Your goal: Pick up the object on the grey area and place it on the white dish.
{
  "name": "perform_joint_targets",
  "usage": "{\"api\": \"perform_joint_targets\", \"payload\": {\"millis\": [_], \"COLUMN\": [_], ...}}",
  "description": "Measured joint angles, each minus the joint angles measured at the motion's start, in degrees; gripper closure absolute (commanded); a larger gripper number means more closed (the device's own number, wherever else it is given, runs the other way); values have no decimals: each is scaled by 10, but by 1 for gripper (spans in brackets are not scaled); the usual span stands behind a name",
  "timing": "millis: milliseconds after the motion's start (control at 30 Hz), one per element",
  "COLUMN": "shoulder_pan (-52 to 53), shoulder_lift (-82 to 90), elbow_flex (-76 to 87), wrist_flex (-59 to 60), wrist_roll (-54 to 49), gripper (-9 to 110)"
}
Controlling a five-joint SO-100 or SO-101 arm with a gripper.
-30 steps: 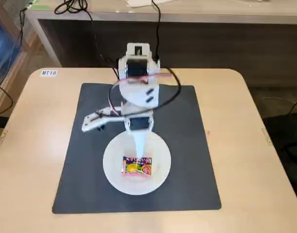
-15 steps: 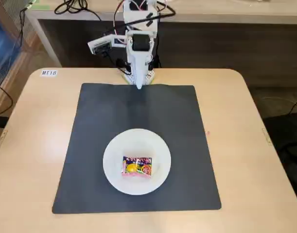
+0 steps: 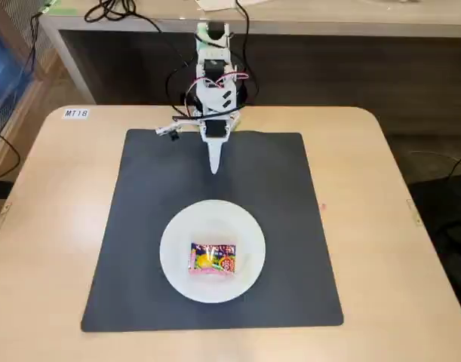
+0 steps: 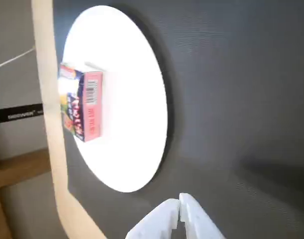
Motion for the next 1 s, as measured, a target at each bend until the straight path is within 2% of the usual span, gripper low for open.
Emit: {"api": "perform_joint_targets", "payload": {"millis": [400,567,967,1000], "shoulder_pan": [22,24,29,29], "shoulder_lift": [151,275,292,292], "elbow_flex": [128,145,145,145], "wrist_flex": [-20,42,57,57], "wrist_roll": [-15,-17,-27,-27], "gripper": [102,102,102,99]}}
